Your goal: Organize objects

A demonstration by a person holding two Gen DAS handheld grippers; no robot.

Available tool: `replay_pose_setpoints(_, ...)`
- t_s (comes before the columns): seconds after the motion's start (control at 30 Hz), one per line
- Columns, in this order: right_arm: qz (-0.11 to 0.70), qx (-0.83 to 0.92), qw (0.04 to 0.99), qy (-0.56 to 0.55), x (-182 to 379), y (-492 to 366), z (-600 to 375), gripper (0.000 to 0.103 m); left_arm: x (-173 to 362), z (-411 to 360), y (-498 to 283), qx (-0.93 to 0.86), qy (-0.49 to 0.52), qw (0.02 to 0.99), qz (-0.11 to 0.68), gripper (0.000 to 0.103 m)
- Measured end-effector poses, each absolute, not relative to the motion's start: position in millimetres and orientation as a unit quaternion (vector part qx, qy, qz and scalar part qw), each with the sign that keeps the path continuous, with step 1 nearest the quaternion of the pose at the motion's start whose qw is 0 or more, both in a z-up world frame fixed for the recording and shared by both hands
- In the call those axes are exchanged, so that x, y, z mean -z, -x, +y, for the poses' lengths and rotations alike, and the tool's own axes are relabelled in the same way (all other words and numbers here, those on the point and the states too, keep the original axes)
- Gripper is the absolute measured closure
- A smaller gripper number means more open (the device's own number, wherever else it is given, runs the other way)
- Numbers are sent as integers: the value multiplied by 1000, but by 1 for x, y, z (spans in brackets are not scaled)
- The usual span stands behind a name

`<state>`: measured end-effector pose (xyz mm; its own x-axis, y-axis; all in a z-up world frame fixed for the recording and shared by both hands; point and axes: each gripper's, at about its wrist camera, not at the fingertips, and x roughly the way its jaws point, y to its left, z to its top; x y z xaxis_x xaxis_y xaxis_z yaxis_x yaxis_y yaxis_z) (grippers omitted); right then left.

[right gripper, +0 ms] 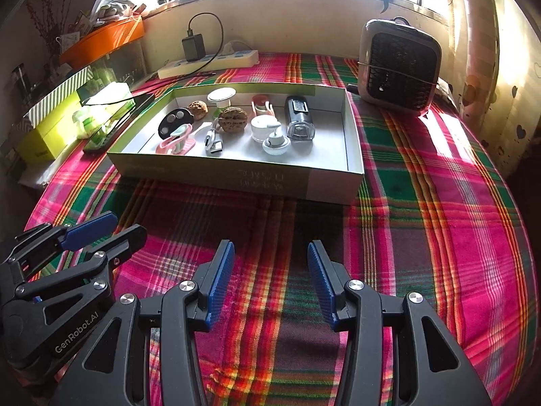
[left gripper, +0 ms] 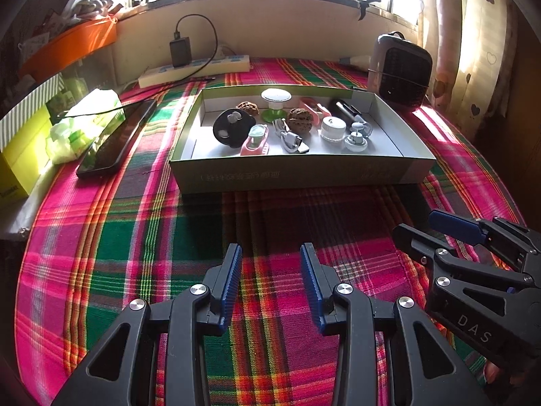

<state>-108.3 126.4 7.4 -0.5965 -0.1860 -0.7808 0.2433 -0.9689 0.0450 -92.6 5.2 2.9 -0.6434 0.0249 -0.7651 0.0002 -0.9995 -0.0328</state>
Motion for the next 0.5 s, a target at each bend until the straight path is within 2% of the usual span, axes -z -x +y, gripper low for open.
replay_pose_setpoints(0.1,34,891,116,-438,-4,105,127,51,0,8,91,-904,427,6,-12,69)
replay_pose_setpoints(0.37,45,893,106,-435,-3,96,128,50,5,15,93,-905,426,-11,-1,68)
replay_pose_setpoints(0.5,43,894,91,-436,-2,93,132,41,6,14,95,-905,426,-11,-9,67)
